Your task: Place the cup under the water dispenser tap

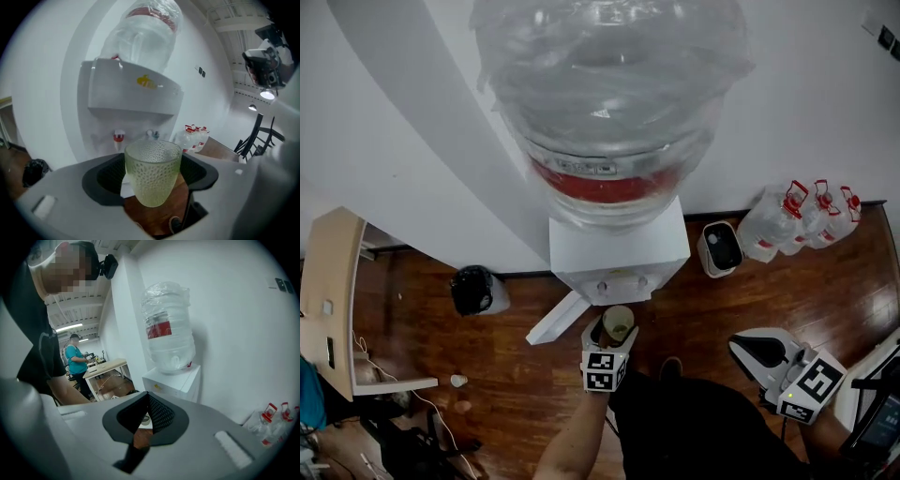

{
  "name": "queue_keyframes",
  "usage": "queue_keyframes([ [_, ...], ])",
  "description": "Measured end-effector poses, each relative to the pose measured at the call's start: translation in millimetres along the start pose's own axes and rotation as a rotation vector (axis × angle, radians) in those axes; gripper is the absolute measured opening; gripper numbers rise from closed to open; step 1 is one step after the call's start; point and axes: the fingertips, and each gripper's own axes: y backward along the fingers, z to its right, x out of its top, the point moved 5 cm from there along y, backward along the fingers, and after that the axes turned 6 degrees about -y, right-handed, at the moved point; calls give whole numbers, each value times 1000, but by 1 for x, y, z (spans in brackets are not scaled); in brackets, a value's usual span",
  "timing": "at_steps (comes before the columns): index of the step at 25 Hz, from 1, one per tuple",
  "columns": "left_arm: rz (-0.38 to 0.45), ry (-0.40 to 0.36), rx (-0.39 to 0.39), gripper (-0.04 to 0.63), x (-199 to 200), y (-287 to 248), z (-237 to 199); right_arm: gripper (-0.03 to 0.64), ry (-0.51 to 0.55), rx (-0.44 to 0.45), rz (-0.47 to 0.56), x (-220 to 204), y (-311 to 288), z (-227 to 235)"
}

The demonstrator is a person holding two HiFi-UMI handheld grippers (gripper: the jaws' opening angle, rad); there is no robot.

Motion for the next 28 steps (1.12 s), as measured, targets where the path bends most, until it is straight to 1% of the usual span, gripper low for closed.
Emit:
queue_keyframes([
  [3,-18,29,15,364,-21,-22,-24,1,-20,-11,-10,-6,-17,7],
  [5,-32,28,14,364,-35,-30,-37,1,-13,-9,-6,-8,-29,8],
  [8,-46,34,34,364,-54,-45,-54,2,-5,1,-1,-10,-49,14],
  [11,-58,52,41,364,-68,-66,-64,1,-9,19,-44,-22,-68,20],
  [13,-79,45,30,364,-76,-82,-70,2,-6,29,-78,-28,-81,21],
  [16,-113,48,22,364,-85,-106,-83,1,5,31,-92,-26,-100,25],
  [18,-114,57,34,365,-88,-119,-90,1,17,31,-99,-21,-109,29],
  [20,-71,69,60,365,-85,-126,-95,2,31,30,-109,-17,-117,31],
  [23,56,29,130,367,-80,-124,-100,2,60,19,-102,-11,-125,36],
  [24,77,17,143,365,-83,-126,-98,2,66,11,-105,-10,-127,40],
  [28,98,34,156,364,-104,-143,-100,2,66,-10,-151,-17,-141,56],
])
